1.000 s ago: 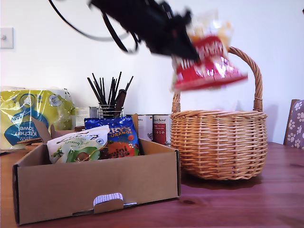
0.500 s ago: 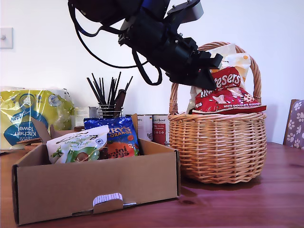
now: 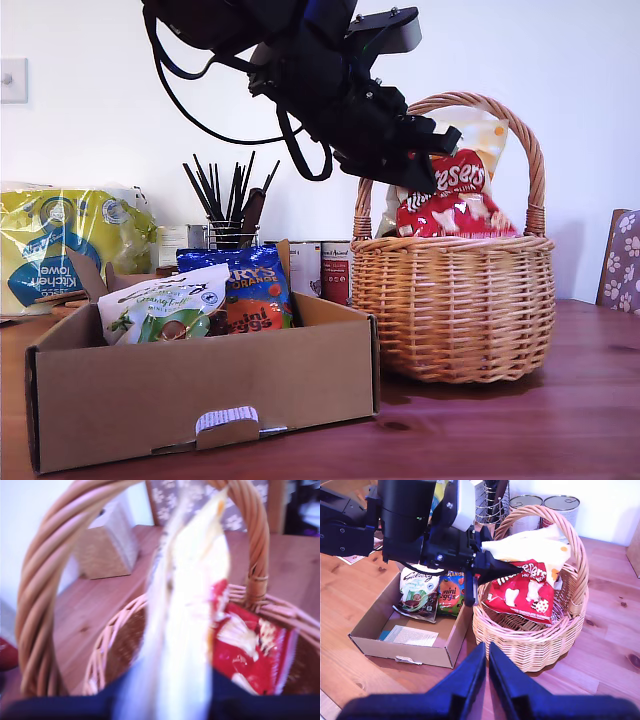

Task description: Move the bags of Easter eggs from the cardboard box on the left into the woven basket on the right side.

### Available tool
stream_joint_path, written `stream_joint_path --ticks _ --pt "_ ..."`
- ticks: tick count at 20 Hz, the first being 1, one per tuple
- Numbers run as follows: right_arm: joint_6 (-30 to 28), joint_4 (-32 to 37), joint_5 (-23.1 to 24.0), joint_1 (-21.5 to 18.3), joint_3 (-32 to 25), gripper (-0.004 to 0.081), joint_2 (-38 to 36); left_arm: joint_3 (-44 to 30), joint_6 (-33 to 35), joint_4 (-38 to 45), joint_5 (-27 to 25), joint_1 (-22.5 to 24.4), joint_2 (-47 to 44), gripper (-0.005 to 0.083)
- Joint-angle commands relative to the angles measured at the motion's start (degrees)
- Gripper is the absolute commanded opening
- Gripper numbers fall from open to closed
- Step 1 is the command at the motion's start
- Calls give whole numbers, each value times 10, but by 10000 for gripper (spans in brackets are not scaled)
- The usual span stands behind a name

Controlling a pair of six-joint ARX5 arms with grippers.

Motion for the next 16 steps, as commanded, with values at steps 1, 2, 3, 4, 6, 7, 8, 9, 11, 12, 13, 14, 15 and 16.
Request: stream_joint_path --ticks 1,2,3,4,6,7,8,9,11,12,13,14,15,16 --pt "-2 0 0 2 -4 -12 -1 0 2 1 -19 -5 12 482" --pt "-2 -1 0 2 -4 -12 -1 2 2 -5 -25 -6 8 482" --pt "-2 -1 0 2 -4 -12 -1 4 2 -11 -38 -6 5 482" --pt "-2 -1 0 2 -4 -12 -1 7 2 -18 -49 -6 -1 482" --pt "-2 -1 0 2 -4 -12 -1 15 2 -32 -64 -9 -9 481" --pt "-2 -1 0 2 -4 -12 -1 22 2 -45 -64 -9 -11 480" --pt "-2 -1 0 2 -4 -12 -1 27 2 -64 -63 -9 -18 474" --pt "-2 0 0 2 -4 -12 -1 33 2 -85 -63 -11 -25 439" --pt "-5 0 0 2 -4 -12 -1 36 2 -129 -63 -14 -50 289" --pt "-6 0 0 2 -4 -12 -1 36 2 -150 -63 -15 -66 183" --pt "-6 0 0 2 -4 -12 -1 36 1 -172 -62 -15 -82 61" --pt "-6 0 0 2 -4 -12 -1 36 -2 -195 -59 -15 -97 -25" --pt "-6 0 0 2 -4 -12 -1 36 -9 -220 -53 -15 -114 -21" --pt "-6 -1 0 2 -4 -12 -1 36 -20 -250 -39 -14 -132 -21"
